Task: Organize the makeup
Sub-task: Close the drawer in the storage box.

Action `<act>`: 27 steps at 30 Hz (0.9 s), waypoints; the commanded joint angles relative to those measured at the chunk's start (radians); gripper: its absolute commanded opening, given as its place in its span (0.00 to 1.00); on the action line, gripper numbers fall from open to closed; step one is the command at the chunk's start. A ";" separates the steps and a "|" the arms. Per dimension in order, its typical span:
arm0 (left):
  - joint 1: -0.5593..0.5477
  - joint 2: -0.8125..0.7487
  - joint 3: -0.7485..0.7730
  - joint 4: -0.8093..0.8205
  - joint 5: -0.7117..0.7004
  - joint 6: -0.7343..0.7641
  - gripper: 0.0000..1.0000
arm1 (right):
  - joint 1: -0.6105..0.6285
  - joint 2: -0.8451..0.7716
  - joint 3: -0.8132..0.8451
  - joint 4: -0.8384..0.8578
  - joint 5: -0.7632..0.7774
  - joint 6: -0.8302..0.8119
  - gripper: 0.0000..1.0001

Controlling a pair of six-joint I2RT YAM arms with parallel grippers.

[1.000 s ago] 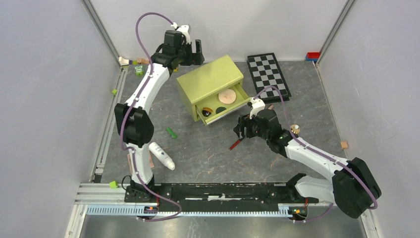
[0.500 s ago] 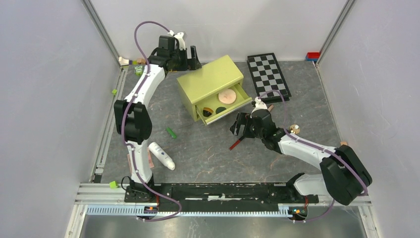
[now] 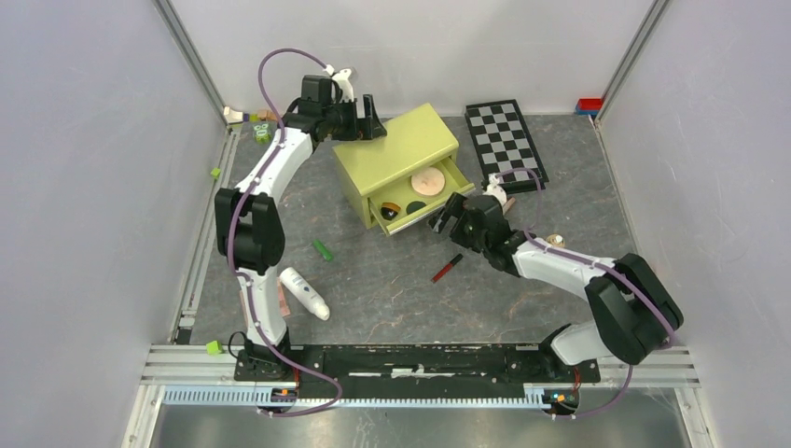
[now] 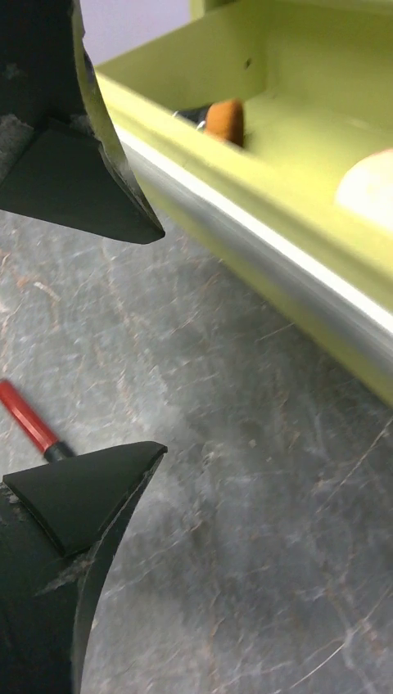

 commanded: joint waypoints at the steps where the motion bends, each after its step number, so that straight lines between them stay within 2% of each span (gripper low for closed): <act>1: -0.009 -0.046 -0.061 -0.030 -0.028 0.042 0.95 | -0.005 0.047 0.097 0.064 0.052 0.062 0.98; 9: -0.018 -0.107 -0.164 -0.025 -0.051 0.037 0.94 | -0.006 0.167 0.225 0.113 -0.015 0.082 0.98; 17: -0.034 -0.142 -0.211 -0.026 -0.058 0.037 0.94 | -0.006 0.273 0.283 0.177 -0.037 0.091 0.98; 27: -0.047 -0.179 -0.273 -0.026 -0.071 0.042 0.93 | -0.006 0.343 0.311 0.349 -0.068 0.043 0.98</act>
